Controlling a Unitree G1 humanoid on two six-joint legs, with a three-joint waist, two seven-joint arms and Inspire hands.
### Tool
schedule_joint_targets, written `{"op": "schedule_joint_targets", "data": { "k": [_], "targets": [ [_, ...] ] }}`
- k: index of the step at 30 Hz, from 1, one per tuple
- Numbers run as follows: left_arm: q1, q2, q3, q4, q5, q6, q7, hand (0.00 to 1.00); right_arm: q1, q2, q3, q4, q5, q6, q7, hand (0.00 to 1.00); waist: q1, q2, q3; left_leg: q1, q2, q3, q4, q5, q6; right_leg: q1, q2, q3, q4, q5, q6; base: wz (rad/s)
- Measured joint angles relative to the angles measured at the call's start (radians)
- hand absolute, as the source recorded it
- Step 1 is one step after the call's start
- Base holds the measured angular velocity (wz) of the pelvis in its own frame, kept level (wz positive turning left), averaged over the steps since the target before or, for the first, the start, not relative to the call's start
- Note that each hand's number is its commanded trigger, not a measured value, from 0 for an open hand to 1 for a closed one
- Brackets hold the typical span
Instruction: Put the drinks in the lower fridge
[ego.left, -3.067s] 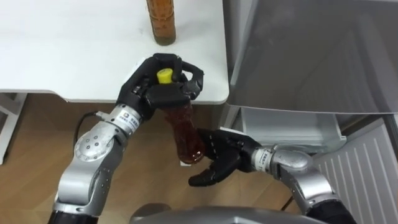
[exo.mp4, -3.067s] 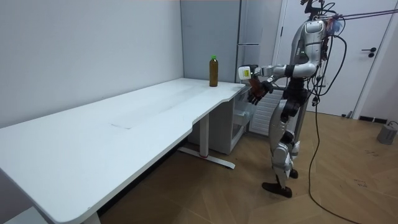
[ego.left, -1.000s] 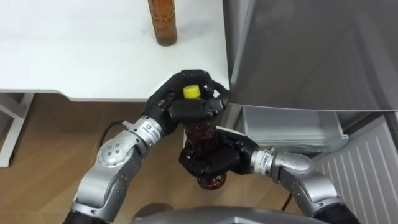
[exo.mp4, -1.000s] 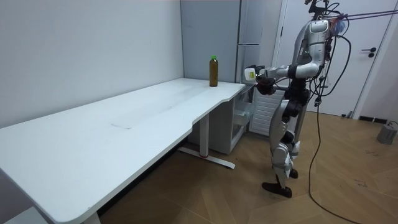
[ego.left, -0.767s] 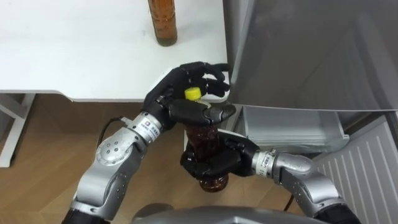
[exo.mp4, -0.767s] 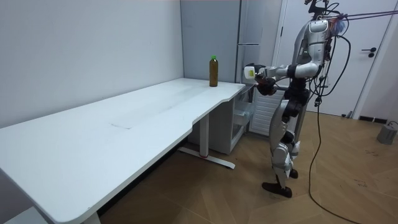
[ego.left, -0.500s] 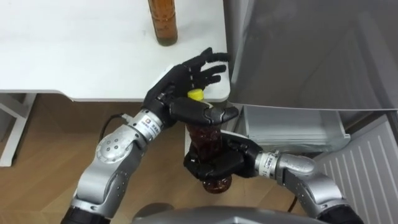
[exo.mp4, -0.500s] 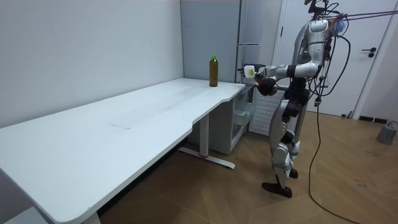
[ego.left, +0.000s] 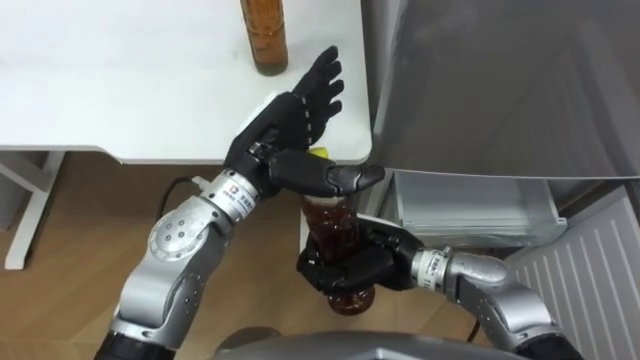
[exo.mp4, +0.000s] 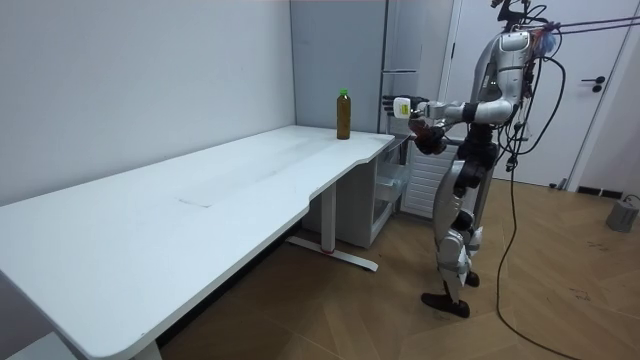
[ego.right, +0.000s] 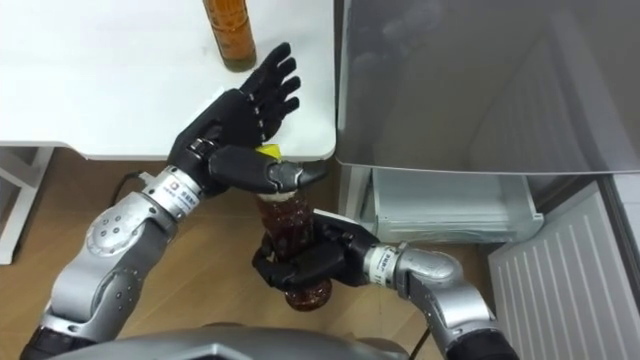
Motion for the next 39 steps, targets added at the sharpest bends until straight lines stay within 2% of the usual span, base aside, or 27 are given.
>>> {"op": "schedule_joint_targets", "data": {
  "k": [8,13,19,25,28,31,34,35,37,39],
  "targets": [
    [0.000,0.006,0.009,-0.091,-0.100,-0.034,0.002,0.00,0.002,-0.017,0.002,0.002,0.000,-0.001,-0.001,1.00,0.002,-0.002,0.0014,-0.004,0.000,0.001,-0.005,0.000,0.000,0.000,0.000,0.003,-0.008,0.000,0.000,0.00],
    [0.000,0.006,0.046,-0.180,-0.099,-0.039,0.000,0.00,0.010,-0.013,-0.008,0.002,0.000,-0.001,-0.002,1.00,0.005,-0.010,0.0025,-0.009,-0.001,-0.001,-0.008,0.000,0.000,-0.004,-0.001,-0.007,-0.011,0.000,0.000,0.00],
    [-0.020,0.004,0.093,-0.240,-0.097,-0.092,0.006,0.00,0.023,-0.016,-0.009,0.003,-0.005,-0.003,-0.003,1.00,0.005,-0.011,0.0027,-0.010,-0.001,-0.004,-0.006,0.000,0.000,-0.002,-0.001,-0.015,-0.010,0.000,0.000,0.01],
    [-0.022,0.001,0.113,-0.271,-0.069,-0.104,0.030,0.00,0.053,-0.022,-0.027,0.021,-0.011,-0.010,-0.002,1.00,0.009,0.004,-0.0011,-0.012,0.001,-0.004,-0.001,-0.001,0.000,-0.003,0.000,-0.015,-0.004,0.002,-0.001,0.00],
    [-0.022,0.000,0.158,-0.306,-0.033,-0.112,0.069,0.00,0.066,-0.033,-0.049,0.025,-0.014,-0.010,-0.002,1.00,0.013,0.018,-0.0035,-0.009,0.001,-0.004,-0.009,-0.001,0.000,-0.001,0.000,-0.014,-0.001,0.002,-0.002,0.00],
    [-0.022,0.000,0.185,-0.331,0.005,-0.148,0.130,0.00,0.096,-0.037,-0.072,0.025,-0.019,-0.010,-0.002,1.00,0.042,0.025,-0.0058,0.017,0.000,-0.003,-0.022,0.000,-0.001,0.008,0.000,-0.009,-0.003,0.002,-0.002,-0.06],
    [-0.022,-0.001,0.248,-0.355,0.046,-0.171,0.166,0.00,0.118,-0.038,-0.093,0.025,-0.050,-0.014,-0.003,1.00,0.064,0.026,-0.0064,0.031,0.000,-0.002,-0.027,0.000,-0.001,0.021,0.000,-0.009,-0.009,0.001,-0.002,0.00],
    [-0.022,-0.001,0.274,-0.357,0.070,-0.190,0.194,0.00,0.127,-0.039,-0.103,0.025,-0.050,-0.014,-0.003,1.00,0.076,0.026,-0.0060,0.038,0.000,0.001,-0.027,0.001,-0.002,0.026,0.000,-0.008,-0.011,0.001,-0.002,-0.04],
    [-0.022,-0.001,0.309,-0.357,0.110,-0.214,0.249,0.00,0.134,-0.038,-0.109,0.026,-0.049,-0.024,-0.005,1.00,0.090,0.025,-0.0049,0.045,0.000,0.002,-0.034,0.001,-0.002,0.034,0.001,-0.006,-0.015,0.001,-0.001,-0.02],
    [-0.022,0.001,0.375,-0.357,0.157,-0.239,0.328,0.00,0.141,-0.038,-0.131,0.026,-0.049,-0.054,-0.006,1.00,0.101,0.026,-0.0049,0.041,-0.001,-0.001,-0.032,0.002,-0.002,0.034,0.001,-0.007,-0.026,0.001,-0.001,0.02]
  ]
}}
